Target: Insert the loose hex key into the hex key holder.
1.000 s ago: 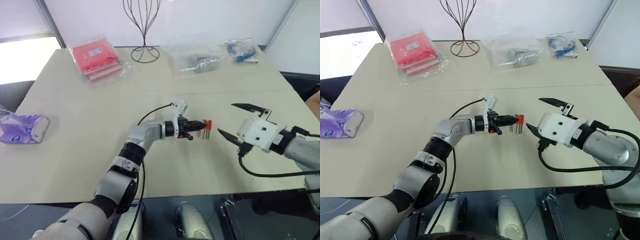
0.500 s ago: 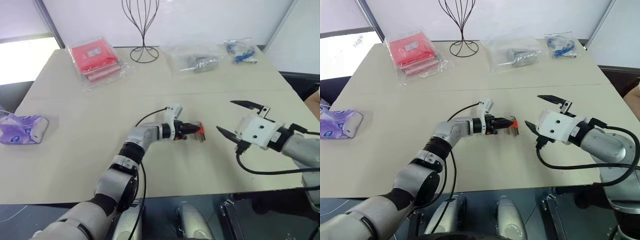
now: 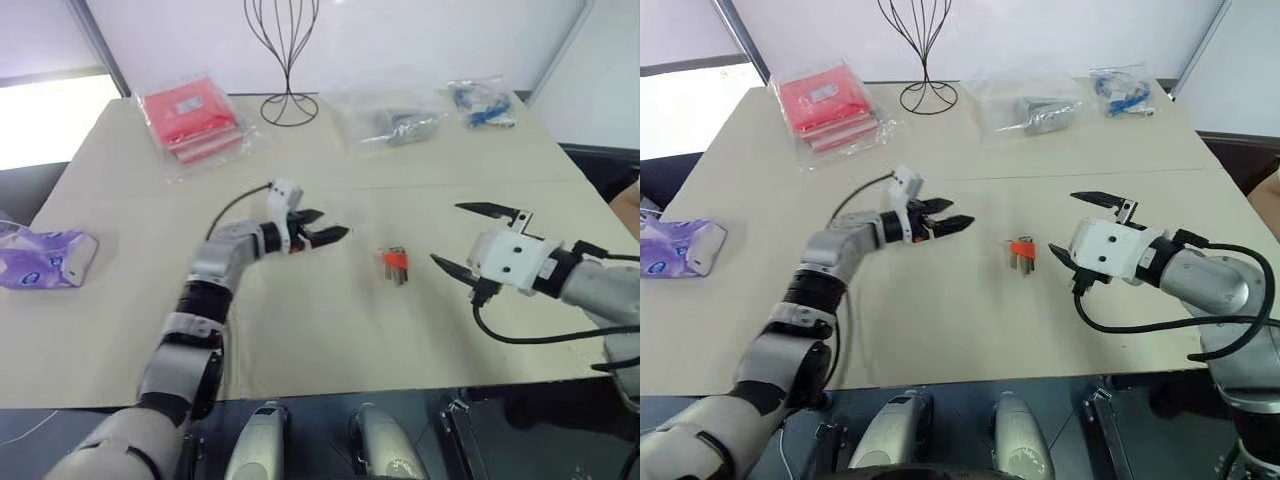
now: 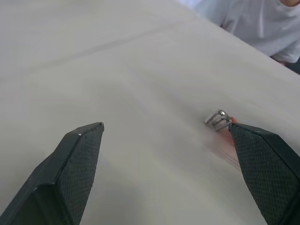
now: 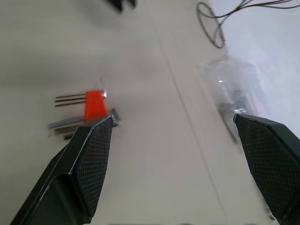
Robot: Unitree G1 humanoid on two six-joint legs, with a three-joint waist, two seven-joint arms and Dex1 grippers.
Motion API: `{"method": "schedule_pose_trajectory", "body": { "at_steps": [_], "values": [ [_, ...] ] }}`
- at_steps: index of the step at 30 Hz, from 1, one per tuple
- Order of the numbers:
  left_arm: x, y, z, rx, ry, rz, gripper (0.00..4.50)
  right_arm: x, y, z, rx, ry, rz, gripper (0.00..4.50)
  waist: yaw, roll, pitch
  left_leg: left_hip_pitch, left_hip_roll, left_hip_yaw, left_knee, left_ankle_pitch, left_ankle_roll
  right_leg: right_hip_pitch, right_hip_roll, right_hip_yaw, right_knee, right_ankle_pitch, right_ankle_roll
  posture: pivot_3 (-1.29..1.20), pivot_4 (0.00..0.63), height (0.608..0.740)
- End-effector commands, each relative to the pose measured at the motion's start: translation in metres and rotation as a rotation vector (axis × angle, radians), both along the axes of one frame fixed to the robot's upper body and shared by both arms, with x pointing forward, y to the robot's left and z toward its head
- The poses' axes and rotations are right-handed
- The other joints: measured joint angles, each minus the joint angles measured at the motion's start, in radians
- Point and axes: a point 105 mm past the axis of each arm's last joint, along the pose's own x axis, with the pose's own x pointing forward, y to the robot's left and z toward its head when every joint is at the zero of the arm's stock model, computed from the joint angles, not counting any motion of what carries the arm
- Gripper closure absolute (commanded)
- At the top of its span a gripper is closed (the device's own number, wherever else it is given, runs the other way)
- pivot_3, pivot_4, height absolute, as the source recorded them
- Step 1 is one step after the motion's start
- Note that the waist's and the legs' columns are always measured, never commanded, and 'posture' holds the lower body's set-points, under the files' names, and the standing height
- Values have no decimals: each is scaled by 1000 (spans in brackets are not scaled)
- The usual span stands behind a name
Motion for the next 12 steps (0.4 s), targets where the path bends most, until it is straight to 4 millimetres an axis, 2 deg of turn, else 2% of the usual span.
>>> {"method": "schedule_pose_trajectory", "body": {
  "at_steps": [1, 7, 10, 12],
  "values": [
    [-18, 3, 33, -14, -101, -106, 40, -5, -9, 11, -39, 32, 20, 234, 2, 0, 0, 0, 0, 0, 0, 0, 0, 1, 0, 0, -1, 0, 0, 0, 150, 740],
    [-44, 29, 57, 82, -174, -209, 40, -17, -28, -1, -154, 219, 34, 234, -6, 0, 0, 1, 0, 0, -1, 0, 0, 1, 0, 0, -1, 0, 0, 0, 150, 740],
    [-56, 41, 63, 141, -237, -260, 40, -18, -29, 1, -177, 233, 53, 234, -11, 0, 0, 1, 1, 0, -1, 0, 0, 1, 0, 0, -1, 0, 0, 0, 150, 740],
    [-63, 49, 65, 157, -209, -281, 40, -17, -28, 5, -168, 233, 57, 234, -11, 0, 0, 3, 2, 1, -1, 0, 0, 1, 0, 1, -1, 0, 0, 0, 150, 740]
  ]
}}
